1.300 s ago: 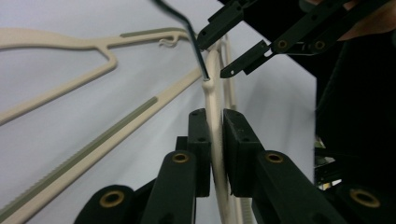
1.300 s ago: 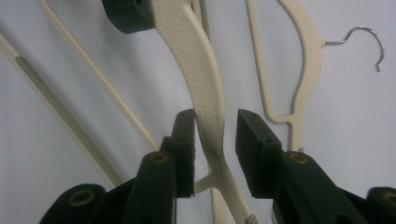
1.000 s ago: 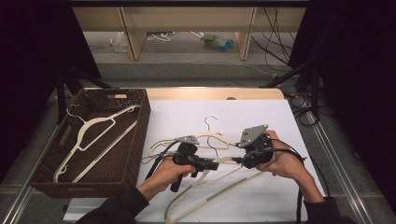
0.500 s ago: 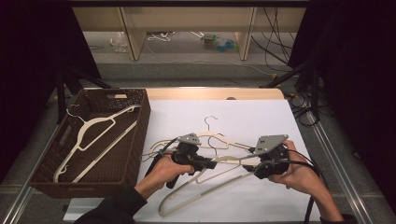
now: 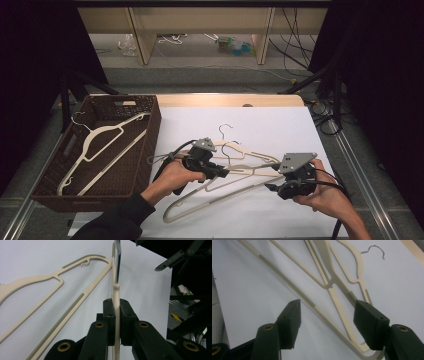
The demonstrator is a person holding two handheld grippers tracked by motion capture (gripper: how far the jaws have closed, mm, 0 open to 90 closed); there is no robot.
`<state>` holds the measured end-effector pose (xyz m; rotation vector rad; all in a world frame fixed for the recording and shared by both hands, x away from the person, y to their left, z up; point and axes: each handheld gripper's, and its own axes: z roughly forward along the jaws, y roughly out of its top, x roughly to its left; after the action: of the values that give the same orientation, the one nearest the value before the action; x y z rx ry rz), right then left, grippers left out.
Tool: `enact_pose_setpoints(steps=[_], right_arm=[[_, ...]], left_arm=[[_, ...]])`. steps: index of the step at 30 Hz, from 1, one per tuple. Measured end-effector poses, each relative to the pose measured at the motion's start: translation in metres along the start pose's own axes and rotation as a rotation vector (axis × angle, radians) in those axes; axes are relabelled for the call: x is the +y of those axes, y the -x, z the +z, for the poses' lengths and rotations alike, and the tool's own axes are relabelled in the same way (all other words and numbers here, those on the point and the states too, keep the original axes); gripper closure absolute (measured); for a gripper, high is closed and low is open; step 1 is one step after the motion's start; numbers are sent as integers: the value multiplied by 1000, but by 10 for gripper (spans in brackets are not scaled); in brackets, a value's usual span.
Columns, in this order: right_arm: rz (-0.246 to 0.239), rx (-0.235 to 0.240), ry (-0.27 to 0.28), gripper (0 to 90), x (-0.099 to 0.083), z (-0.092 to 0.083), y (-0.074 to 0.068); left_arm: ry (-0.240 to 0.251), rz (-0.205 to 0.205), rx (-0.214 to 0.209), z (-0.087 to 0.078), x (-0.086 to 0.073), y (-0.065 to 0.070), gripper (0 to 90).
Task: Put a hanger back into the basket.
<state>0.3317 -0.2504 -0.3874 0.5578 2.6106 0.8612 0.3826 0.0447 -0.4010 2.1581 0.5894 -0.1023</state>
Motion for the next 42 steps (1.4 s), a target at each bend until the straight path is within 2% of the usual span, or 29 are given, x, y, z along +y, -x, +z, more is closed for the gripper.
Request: enact_pose_setpoints(steps=[5, 9, 12, 16, 19, 20, 27, 31, 34, 36, 37, 40, 42], right_arm=[[9, 2, 1, 399, -4, -2, -3], [12, -3, 7, 399, -6, -5, -4], [10, 0, 11, 397, -7, -6, -4], [17, 10, 14, 395, -9, -7, -6], [16, 12, 19, 391, -9, -5, -8], [16, 16, 18, 388, -9, -5, -9], [14, 44, -4, 386, -12, 1, -14], [16, 40, 2, 387, -13, 1, -14], [14, 45, -5, 387, -14, 1, -15], [36, 56, -15, 387, -15, 1, -17], [21, 54, -11, 387, -15, 2, -16], [20, 56, -10, 386, -16, 3, -17], [19, 51, -12, 386, -17, 3, -17]], left_arm=[[-20, 30, 7, -5, 9, 3, 854], [-30, 46, 25, -16, 22, 3, 854], [-10, 38, 57, -27, 30, 2, 854], [15, 2, 82, -46, 39, -6, 854], [20, 4, 122, -63, 45, -9, 854], [30, 0, 119, -69, 46, -10, 854], [62, -15, 184, -112, 55, -13, 854], [95, -28, 209, -139, 58, -16, 853], [118, -49, 231, -158, 57, -22, 854], [129, -59, 253, -170, 55, -26, 854], [134, -67, 267, -176, 53, -28, 854], [137, -75, 299, -193, 48, -37, 854], [150, -95, 324, -206, 41, -43, 854]])
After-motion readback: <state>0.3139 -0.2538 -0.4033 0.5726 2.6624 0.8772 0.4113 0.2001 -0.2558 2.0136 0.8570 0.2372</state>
